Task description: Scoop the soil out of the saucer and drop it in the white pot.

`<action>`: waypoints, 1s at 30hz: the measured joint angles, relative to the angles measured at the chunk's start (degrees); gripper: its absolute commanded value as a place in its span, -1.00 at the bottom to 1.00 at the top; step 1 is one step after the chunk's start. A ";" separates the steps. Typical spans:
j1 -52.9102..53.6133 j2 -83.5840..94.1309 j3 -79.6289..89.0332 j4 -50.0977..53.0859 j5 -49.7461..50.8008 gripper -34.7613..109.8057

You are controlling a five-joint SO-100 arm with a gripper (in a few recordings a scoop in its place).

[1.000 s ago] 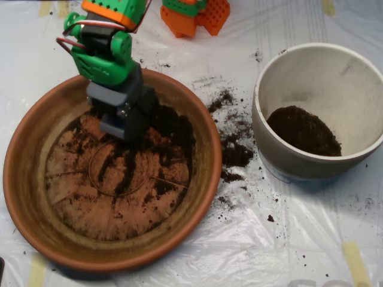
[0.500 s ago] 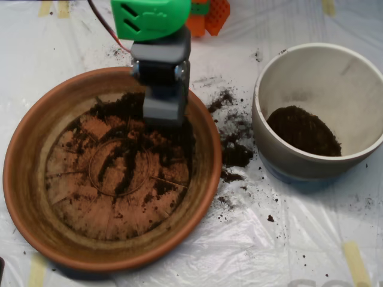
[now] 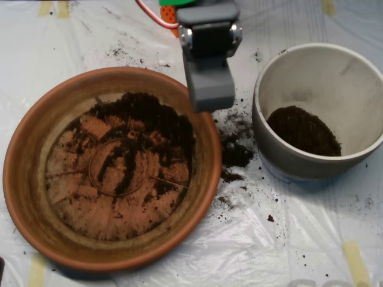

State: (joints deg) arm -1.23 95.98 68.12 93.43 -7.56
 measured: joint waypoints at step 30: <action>-25.58 -14.33 -21.88 6.50 -6.59 -0.11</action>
State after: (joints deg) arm -26.81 81.65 46.23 99.93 -14.15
